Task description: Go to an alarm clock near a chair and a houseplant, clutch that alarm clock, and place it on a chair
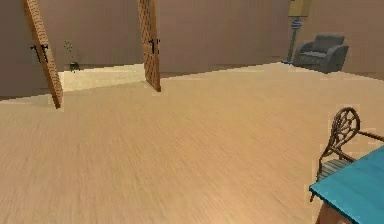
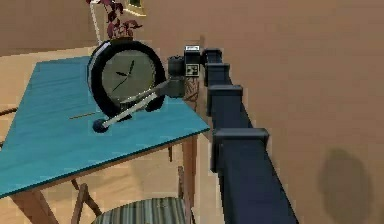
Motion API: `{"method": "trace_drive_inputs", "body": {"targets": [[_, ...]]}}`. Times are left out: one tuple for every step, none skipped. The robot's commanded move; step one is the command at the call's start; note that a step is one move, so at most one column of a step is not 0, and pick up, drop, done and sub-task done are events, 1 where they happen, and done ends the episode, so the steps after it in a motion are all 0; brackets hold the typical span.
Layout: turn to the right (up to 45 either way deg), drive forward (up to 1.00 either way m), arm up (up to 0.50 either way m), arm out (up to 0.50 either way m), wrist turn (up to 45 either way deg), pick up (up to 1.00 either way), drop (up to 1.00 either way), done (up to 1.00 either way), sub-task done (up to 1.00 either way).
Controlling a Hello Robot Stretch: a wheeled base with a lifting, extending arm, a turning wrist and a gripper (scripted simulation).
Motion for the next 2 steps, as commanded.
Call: {"method": "trace_drive_inputs", "body": {"targets": [[0.0,0.0,0.0,0.0,18.0,0.0,0.0,0.0,0.0],[0.0,0.0,-0.44,0.0,0.0,0.0,0.0,0.0,0.0]]}}
